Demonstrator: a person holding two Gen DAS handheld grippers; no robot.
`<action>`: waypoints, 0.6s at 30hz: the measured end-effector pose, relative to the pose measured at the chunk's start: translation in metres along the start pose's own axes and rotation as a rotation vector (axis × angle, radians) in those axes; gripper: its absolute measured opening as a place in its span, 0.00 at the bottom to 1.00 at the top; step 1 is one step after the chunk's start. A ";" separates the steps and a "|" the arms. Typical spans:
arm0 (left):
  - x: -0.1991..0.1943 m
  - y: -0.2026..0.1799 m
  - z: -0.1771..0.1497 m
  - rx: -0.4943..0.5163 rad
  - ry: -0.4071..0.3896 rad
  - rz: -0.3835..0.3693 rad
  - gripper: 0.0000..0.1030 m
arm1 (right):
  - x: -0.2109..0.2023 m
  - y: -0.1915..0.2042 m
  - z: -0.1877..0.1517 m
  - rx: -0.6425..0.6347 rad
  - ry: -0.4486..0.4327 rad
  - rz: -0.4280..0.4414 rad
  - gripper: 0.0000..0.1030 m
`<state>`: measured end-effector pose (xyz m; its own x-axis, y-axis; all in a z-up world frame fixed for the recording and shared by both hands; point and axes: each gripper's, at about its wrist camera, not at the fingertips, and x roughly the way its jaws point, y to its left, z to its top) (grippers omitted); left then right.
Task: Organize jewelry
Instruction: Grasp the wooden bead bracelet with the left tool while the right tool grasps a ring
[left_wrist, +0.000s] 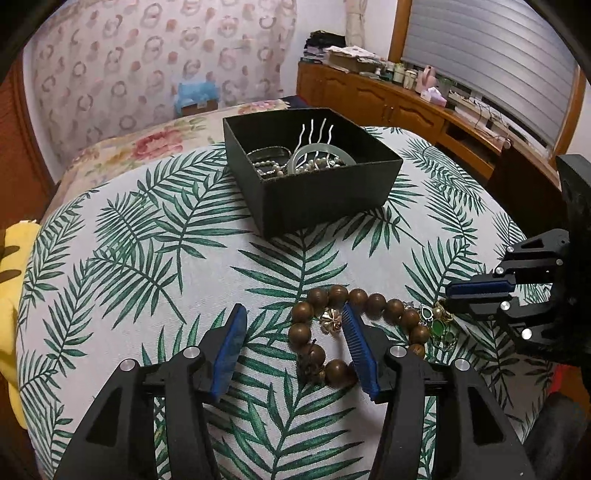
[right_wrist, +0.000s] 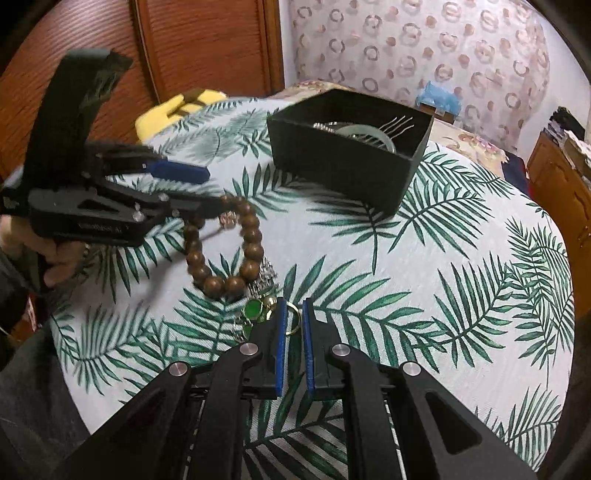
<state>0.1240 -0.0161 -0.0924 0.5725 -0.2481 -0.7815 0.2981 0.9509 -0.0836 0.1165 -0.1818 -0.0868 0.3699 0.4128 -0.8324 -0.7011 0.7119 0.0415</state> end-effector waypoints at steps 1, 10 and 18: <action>0.000 0.000 0.000 0.000 0.000 0.000 0.50 | 0.002 0.001 -0.001 -0.009 0.009 -0.008 0.09; -0.002 -0.002 -0.003 -0.001 0.005 -0.006 0.50 | 0.004 -0.002 -0.002 -0.014 0.001 -0.026 0.02; -0.007 0.002 -0.007 -0.018 0.004 -0.020 0.36 | 0.003 -0.010 -0.001 0.013 -0.014 -0.063 0.00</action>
<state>0.1151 -0.0113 -0.0910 0.5633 -0.2662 -0.7822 0.2958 0.9489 -0.1100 0.1247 -0.1880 -0.0904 0.4221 0.3747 -0.8255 -0.6680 0.7441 -0.0038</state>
